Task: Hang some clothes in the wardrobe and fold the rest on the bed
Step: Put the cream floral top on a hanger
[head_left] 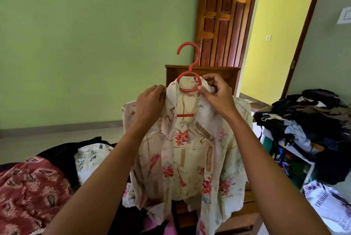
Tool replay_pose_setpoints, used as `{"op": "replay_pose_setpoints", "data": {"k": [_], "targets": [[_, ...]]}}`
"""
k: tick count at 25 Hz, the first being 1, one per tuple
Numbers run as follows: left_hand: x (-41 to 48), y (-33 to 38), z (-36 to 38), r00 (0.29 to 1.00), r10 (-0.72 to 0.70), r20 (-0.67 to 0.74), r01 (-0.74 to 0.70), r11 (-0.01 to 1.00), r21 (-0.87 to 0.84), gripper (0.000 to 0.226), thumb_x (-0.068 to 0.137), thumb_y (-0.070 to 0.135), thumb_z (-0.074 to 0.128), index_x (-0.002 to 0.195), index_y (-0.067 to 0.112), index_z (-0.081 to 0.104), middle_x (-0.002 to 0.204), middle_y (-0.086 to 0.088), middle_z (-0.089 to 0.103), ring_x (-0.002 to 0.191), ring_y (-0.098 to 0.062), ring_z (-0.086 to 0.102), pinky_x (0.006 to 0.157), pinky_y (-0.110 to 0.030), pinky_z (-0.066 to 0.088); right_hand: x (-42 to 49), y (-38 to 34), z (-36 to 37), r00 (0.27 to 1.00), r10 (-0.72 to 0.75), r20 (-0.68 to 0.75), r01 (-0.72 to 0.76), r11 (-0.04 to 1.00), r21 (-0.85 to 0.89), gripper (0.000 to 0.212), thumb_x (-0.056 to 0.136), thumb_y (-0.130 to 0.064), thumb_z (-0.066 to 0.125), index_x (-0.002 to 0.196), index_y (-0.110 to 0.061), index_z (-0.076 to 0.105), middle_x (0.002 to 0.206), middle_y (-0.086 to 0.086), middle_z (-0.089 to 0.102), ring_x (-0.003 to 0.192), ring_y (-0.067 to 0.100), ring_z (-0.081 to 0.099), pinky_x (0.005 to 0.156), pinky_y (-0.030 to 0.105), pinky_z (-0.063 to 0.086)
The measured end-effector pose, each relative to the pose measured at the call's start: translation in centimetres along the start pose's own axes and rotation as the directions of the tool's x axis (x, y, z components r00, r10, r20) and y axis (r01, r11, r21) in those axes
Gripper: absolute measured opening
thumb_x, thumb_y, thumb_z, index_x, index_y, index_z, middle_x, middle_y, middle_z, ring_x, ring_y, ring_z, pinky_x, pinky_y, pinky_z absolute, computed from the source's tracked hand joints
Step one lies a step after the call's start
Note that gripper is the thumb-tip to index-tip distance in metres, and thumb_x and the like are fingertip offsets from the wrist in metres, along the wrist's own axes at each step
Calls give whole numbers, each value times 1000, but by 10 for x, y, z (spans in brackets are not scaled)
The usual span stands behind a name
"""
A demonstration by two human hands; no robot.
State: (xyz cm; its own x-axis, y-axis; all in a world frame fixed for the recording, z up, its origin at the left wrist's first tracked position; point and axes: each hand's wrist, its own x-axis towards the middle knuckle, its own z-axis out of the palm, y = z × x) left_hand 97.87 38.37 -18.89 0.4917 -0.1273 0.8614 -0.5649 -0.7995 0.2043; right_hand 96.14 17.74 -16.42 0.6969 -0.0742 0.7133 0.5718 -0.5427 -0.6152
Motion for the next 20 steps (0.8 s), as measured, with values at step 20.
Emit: {"op": "replay_pose_setpoints", "data": {"k": [20], "targets": [[5, -1, -46, 959, -41, -281, 73, 992, 106, 37, 91, 26, 36, 91, 4, 67, 81, -11, 67, 72, -30, 59, 69, -34, 34, -7, -10, 12, 951, -273, -147, 196, 897, -396, 27, 93, -7, 53, 117, -5, 63, 106, 14, 66, 95, 32, 61, 85, 50, 50]]}}
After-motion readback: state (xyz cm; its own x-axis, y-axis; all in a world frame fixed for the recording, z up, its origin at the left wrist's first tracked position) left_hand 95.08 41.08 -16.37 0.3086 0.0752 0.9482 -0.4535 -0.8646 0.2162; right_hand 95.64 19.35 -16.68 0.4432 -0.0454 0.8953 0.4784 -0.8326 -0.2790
